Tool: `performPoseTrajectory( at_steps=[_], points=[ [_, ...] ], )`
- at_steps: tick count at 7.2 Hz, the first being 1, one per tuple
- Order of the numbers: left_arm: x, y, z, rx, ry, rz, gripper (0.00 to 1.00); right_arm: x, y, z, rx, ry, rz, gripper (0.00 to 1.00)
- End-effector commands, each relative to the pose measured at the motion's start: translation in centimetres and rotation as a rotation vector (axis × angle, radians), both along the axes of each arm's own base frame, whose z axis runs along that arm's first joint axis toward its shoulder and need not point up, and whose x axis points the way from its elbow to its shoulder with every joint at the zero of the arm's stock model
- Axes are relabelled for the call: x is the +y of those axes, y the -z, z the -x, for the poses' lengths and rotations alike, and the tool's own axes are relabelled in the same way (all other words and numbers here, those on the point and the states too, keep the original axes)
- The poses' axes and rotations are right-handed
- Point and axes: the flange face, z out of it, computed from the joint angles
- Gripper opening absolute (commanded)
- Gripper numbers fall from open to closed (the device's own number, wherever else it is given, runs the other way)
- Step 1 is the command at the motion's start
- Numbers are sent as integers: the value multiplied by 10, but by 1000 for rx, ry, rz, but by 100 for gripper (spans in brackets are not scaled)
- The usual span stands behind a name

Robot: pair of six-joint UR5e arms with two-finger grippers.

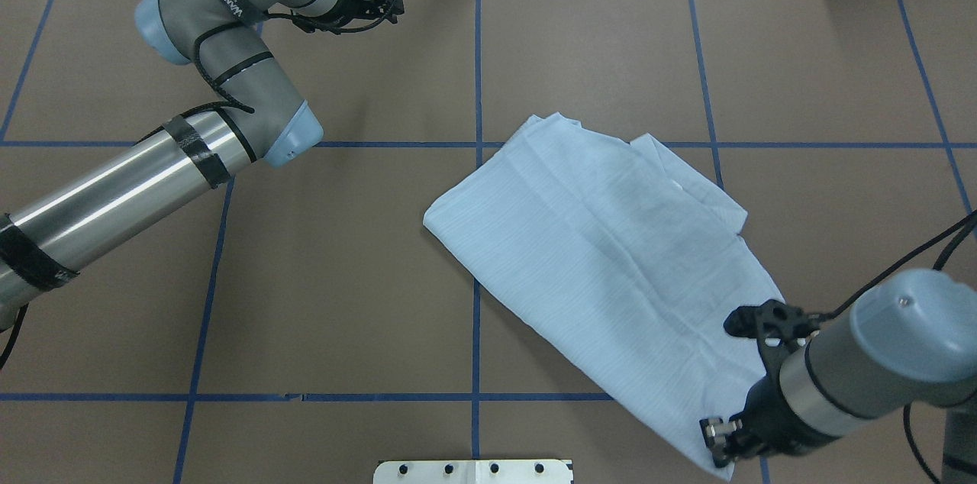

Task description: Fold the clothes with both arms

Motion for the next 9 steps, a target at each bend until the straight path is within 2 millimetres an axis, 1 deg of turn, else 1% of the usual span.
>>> performPoseTrajectory(
  at_steps=[1,2,3,4,5,6,7,8,9],
  points=[
    [11,-15,7,-1,-2,-1,100,44,17,25,-7,51,23,99],
    [15,-14,6,4,-6,-5,100,37,20,31,-14,3,-16,100],
    [23,-9,-2,13,-19,-10,100,15,24,40,-19,-107,-84,100],
    [37,4,-12,31,-42,-25,100,-12,43,54,-55,-228,-156,100],
    [66,25,-32,63,-89,-49,100,-48,61,66,-78,-336,-195,100],
    [105,34,-44,95,-124,-32,100,-86,79,55,-106,-425,-213,100],
    [146,41,-47,143,-159,24,100,-117,83,33,-115,-493,-225,100],
    [185,41,-59,153,-190,74,100,-140,92,10,-134,-538,-231,100],
    [217,28,-84,154,-210,136,99,-154,99,-5,-149,-557,-224,100]
  ],
)
